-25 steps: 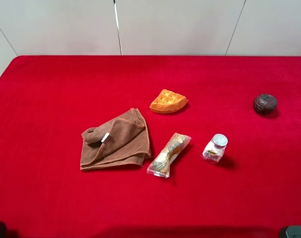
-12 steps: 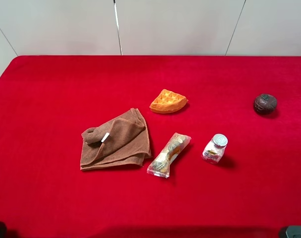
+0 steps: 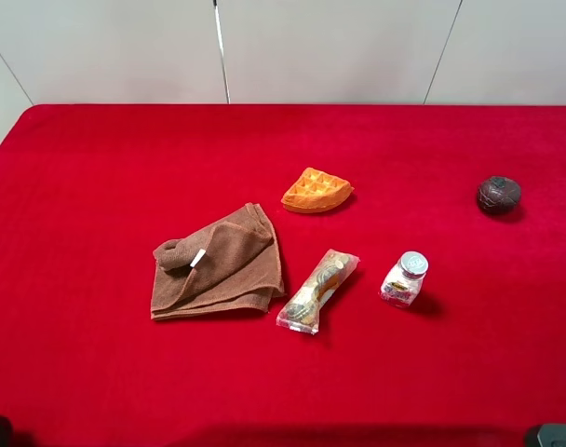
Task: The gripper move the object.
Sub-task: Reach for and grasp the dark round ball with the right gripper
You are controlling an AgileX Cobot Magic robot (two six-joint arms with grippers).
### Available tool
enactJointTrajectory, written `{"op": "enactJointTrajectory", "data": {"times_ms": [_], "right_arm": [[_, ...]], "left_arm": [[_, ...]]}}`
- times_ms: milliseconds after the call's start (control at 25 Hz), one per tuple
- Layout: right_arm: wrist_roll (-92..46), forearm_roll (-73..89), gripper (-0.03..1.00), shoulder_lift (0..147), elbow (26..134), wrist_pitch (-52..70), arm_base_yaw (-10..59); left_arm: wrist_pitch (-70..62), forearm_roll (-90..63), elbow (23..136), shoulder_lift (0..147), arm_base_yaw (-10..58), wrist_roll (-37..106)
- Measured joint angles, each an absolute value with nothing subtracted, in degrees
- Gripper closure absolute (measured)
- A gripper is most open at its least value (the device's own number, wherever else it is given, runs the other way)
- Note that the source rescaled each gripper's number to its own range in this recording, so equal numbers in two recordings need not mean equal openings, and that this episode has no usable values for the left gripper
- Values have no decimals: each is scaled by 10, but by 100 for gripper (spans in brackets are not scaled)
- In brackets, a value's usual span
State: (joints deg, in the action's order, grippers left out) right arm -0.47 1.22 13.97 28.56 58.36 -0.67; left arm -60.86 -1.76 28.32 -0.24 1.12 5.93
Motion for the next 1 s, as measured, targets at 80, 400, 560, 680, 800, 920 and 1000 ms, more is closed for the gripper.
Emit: {"op": "enactJointTrajectory", "data": {"times_ms": [80, 400, 560, 680, 800, 920, 1000], "right_arm": [[-5, 12, -3, 179, 287, 584, -7], [-5, 14, -3, 329, 358, 584, -7], [-5, 14, -3, 412, 409, 593, -7], [-5, 14, -3, 475, 445, 601, -7], [-5, 13, -3, 540, 477, 607, -7], [-5, 9, -3, 599, 503, 607, -7], [-5, 6, -3, 636, 522, 607, -7]], "left_arm": [[-609, -18, 283, -2, 11, 59], [-609, -18, 283, -2, 11, 59], [-609, -18, 283, -2, 11, 59], [-609, -18, 283, -2, 11, 59], [-609, -18, 283, -2, 11, 59], [-609, -18, 283, -2, 11, 59], [-609, -18, 283, -2, 11, 59]]}}
